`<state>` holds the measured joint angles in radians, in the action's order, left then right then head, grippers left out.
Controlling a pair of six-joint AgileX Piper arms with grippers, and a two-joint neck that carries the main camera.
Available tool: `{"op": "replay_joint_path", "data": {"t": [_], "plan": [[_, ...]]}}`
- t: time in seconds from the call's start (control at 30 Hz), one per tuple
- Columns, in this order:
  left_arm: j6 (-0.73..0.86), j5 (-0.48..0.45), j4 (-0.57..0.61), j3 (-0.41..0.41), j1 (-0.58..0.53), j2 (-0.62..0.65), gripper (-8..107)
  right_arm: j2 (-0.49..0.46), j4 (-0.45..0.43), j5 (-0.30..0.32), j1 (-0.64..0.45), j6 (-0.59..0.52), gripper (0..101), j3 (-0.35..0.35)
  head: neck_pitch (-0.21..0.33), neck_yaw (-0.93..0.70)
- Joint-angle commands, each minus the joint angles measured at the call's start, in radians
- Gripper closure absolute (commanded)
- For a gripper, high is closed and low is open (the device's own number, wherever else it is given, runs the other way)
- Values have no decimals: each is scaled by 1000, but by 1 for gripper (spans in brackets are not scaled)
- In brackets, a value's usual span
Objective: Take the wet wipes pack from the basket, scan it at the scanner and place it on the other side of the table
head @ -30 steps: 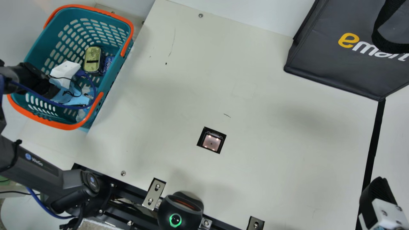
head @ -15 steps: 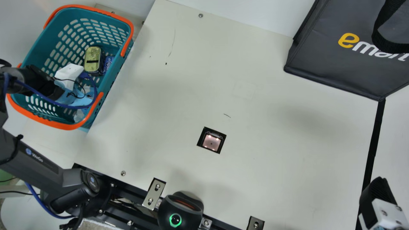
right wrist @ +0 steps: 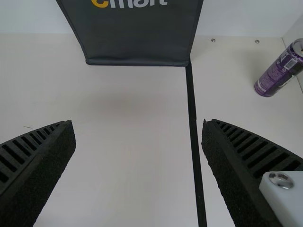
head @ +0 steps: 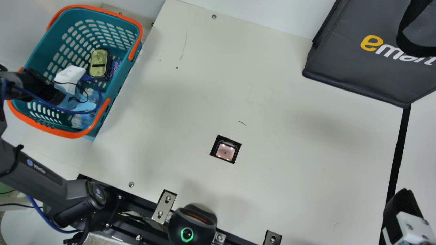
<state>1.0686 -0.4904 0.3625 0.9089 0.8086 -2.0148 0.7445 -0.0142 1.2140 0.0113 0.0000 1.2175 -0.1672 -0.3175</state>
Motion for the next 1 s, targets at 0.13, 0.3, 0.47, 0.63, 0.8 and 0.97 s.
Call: {"op": "replay_joint_path", "data": {"t": [0.13,0.3,0.47,0.63,0.8,0.97], "plan": [[11,-34,35,3,14,64,107,0,0,0,0,0,6,0,29,-4],[11,-77,71,13,28,133,107,0,0,-1,0,0,6,0,29,-4],[29,-111,130,24,39,220,107,0,0,-1,0,0,6,0,29,-4],[36,-142,191,37,46,317,107,0,0,-1,0,0,6,0,29,-4],[43,-162,255,55,43,413,107,0,0,-1,0,0,6,0,29,-4],[53,-160,318,64,24,504,107,0,0,-1,0,0,6,0,29,-4]]}}
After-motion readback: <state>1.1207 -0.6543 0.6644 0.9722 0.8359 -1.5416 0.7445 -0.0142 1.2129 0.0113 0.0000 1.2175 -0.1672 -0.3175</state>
